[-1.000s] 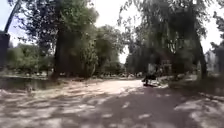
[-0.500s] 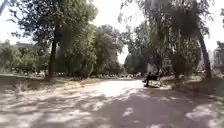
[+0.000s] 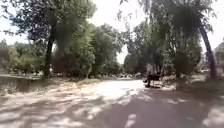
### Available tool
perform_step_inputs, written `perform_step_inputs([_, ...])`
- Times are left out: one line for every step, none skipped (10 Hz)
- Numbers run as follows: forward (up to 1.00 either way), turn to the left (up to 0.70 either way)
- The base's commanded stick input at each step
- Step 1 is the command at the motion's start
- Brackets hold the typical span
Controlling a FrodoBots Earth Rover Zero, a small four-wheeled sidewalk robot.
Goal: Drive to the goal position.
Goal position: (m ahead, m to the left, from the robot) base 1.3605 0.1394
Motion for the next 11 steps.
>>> perform_step_inputs([0.70,0.00])
perform_step_inputs([0.70,0.00])
perform_step_inputs([0.70,0.00])
perform_step_inputs([0.70,0.00])
perform_step_inputs([0.70,0.00])
perform_step_inputs([0.70,0.00])
perform_step_inputs([0.70,0.00])
perform_step_inputs([0.70,0.00])
perform_step_inputs([0.70,0.00])
perform_step_inputs([0.70,0.00])
perform_step_inputs([0.70,0.00])
